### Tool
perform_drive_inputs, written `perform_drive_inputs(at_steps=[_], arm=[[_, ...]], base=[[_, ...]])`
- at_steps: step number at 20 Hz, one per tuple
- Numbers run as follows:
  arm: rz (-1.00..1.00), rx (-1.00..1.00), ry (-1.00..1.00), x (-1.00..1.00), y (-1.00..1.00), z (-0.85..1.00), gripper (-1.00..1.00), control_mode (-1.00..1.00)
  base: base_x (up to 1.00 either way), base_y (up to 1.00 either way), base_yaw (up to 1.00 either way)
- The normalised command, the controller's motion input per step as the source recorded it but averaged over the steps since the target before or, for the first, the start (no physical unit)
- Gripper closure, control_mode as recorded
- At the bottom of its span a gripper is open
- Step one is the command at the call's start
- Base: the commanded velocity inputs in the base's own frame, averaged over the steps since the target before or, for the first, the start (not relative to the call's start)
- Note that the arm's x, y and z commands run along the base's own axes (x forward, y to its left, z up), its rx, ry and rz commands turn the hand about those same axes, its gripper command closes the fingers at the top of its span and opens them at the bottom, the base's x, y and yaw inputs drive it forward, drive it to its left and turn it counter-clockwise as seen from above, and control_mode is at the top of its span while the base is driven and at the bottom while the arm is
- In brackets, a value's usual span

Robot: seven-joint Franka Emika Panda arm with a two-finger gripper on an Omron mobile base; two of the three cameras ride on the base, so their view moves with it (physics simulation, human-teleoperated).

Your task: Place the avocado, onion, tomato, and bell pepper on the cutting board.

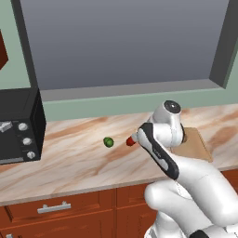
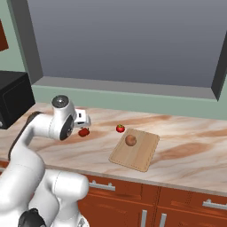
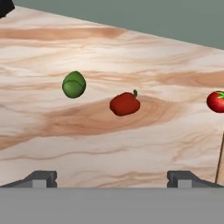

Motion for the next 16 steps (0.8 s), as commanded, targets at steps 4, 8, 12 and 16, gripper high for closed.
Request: perform_drive_inputs(at_steps=[4, 8, 12, 16], arm=[[-0.08, 0.07, 0.16, 0.39, 0.17, 0.00, -1.00, -1.00], [-0.12, 0.06, 0.19, 0.50, 0.01, 0.00, -1.00, -1.00], [-0.08, 0.01, 0.15, 0.38, 0.02, -0.03, -1.00, -1.00], [-0.07, 0.00, 0.10, 0.37, 0.08, -0.13, -1.00, -1.00]], base=[[0.00, 0.00, 0.00], [0.00, 0.00, 0.00], [0.00, 0.00, 0.00], [0.00, 0.00, 0.00]])
